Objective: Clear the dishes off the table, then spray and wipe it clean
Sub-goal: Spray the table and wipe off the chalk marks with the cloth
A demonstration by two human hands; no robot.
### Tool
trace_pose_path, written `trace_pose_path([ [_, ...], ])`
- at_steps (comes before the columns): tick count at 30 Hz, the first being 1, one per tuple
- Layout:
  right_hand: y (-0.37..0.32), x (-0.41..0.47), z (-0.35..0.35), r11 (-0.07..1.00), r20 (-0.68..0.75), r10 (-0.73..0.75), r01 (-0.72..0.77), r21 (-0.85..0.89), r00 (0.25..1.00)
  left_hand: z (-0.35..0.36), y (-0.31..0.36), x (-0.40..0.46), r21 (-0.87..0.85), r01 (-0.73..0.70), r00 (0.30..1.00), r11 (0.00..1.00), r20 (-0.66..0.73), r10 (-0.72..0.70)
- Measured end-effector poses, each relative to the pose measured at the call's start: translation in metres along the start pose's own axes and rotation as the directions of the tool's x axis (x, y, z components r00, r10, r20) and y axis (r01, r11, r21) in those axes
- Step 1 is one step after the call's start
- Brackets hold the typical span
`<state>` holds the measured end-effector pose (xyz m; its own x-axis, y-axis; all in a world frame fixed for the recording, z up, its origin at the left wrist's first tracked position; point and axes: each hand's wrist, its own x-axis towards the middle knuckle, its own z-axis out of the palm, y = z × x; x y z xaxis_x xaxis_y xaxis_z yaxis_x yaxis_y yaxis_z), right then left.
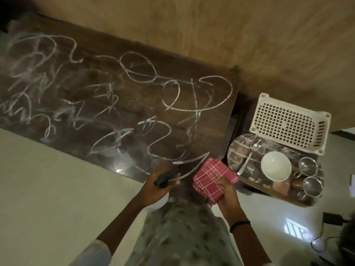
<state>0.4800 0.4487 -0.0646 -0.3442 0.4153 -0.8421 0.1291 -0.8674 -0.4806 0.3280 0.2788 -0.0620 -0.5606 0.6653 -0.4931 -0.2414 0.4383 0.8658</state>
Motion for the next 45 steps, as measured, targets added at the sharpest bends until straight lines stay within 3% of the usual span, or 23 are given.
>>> trace_pose_path([
  [5,0.033,-0.003,-0.027,0.984,-0.144,-0.039,0.013,-0.178,0.989,0.018,-0.057,-0.018,0.160,0.022,0.996,0.987,0.080,-0.035],
  [13,0.052,0.001,-0.078,0.959,-0.092,-0.117,0.088,-0.270,0.989,0.071,-0.124,-0.029,0.345,0.047,0.992,0.937,0.093,-0.084],
  [19,0.059,0.003,-0.093,0.959,-0.109,-0.094,0.061,-0.278,0.990,0.097,-0.145,-0.034,0.238,0.181,0.975,0.954,-0.172,-0.142],
  [24,0.059,0.004,-0.092,0.954,-0.077,-0.108,0.082,-0.287,0.991,0.103,-0.148,-0.038,0.284,0.173,0.977,0.943,-0.174,-0.126],
  [30,0.056,0.003,-0.087,0.954,-0.047,-0.103,0.085,-0.287,0.994,0.111,-0.135,-0.035,0.290,0.257,0.941,0.922,-0.291,-0.171],
  [35,0.053,0.001,-0.083,0.954,-0.054,-0.111,0.091,-0.285,0.992,0.106,-0.126,-0.030,0.271,0.203,0.942,0.941,-0.315,-0.113],
  [41,0.053,0.002,-0.077,0.950,-0.089,-0.135,0.103,-0.295,0.987,0.099,-0.114,-0.026,0.242,0.312,0.895,0.919,-0.399,-0.199],
  [45,0.056,0.004,-0.071,0.949,-0.094,-0.141,0.108,-0.297,0.985,0.092,-0.119,-0.032,0.314,0.273,0.928,0.909,-0.335,-0.164],
])
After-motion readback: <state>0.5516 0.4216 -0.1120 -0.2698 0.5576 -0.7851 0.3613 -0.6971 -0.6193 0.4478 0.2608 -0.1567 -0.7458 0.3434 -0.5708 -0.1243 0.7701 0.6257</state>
